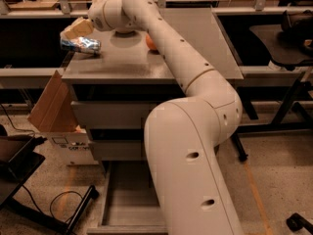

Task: Place redbull can into bottom drawer

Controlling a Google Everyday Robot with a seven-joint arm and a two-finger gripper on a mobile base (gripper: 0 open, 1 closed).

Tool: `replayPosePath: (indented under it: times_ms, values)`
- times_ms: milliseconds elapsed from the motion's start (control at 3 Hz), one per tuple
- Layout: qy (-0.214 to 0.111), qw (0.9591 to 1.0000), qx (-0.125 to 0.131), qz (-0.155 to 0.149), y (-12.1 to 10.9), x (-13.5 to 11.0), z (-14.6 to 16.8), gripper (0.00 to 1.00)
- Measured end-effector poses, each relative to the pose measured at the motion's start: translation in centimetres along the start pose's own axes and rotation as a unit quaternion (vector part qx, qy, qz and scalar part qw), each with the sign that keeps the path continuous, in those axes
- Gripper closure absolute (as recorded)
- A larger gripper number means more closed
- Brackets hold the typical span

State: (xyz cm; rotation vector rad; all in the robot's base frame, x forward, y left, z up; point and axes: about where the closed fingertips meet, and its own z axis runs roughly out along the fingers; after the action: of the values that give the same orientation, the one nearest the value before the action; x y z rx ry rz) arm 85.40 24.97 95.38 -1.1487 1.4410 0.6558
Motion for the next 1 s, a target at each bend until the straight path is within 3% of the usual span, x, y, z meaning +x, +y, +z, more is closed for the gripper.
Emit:
replayPosePath:
  times_ms: [333,667,1000]
  values:
    - [0.049,0.9984,0.000,-0.028,0.0,0.9,0.4,0.00]
    - [0.095,0.9942,-0.004,-0.052,0.0,2.2,0.6,0.00]
    - [0.144,0.9867,-0.013,-0.074,0.5,3.6,1.1,0.00]
